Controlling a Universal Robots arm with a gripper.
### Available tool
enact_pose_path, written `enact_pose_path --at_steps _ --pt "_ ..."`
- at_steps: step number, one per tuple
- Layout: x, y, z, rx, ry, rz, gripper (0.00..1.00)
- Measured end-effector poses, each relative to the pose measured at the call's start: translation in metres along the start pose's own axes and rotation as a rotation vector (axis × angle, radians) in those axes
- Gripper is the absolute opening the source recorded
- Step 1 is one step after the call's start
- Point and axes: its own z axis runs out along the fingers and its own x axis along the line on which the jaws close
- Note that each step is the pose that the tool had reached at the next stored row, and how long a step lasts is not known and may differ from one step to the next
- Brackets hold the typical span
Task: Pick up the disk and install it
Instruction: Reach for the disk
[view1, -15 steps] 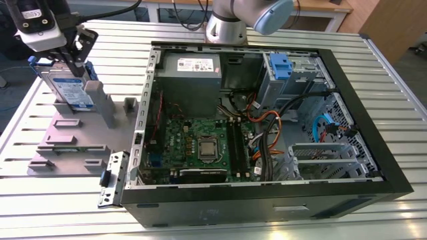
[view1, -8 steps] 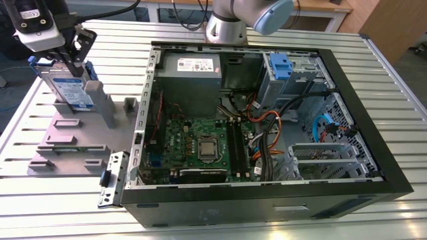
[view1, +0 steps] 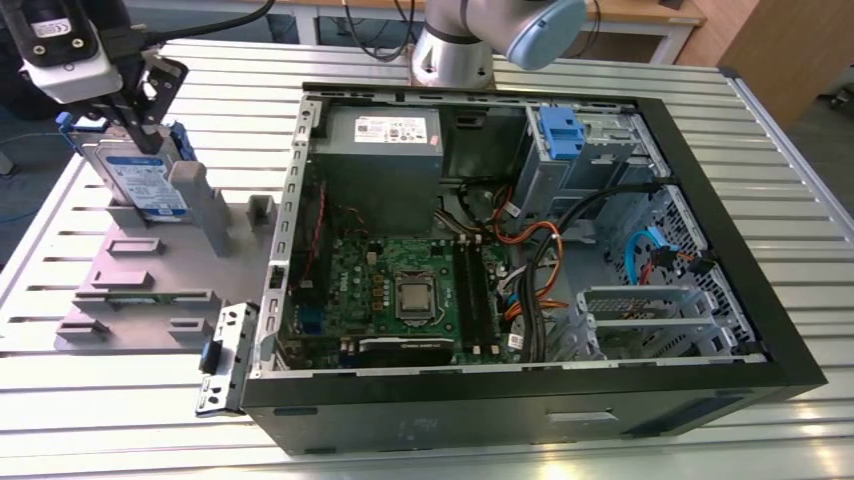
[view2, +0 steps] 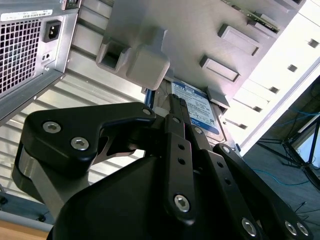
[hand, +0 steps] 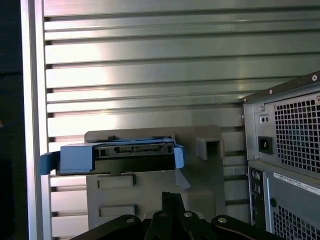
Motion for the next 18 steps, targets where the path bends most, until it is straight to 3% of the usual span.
enact_pose_path --at_steps 18 --pt "0.0140 -0.0010 -0.0016 -0.0007 -0.0105 0.000 0.11"
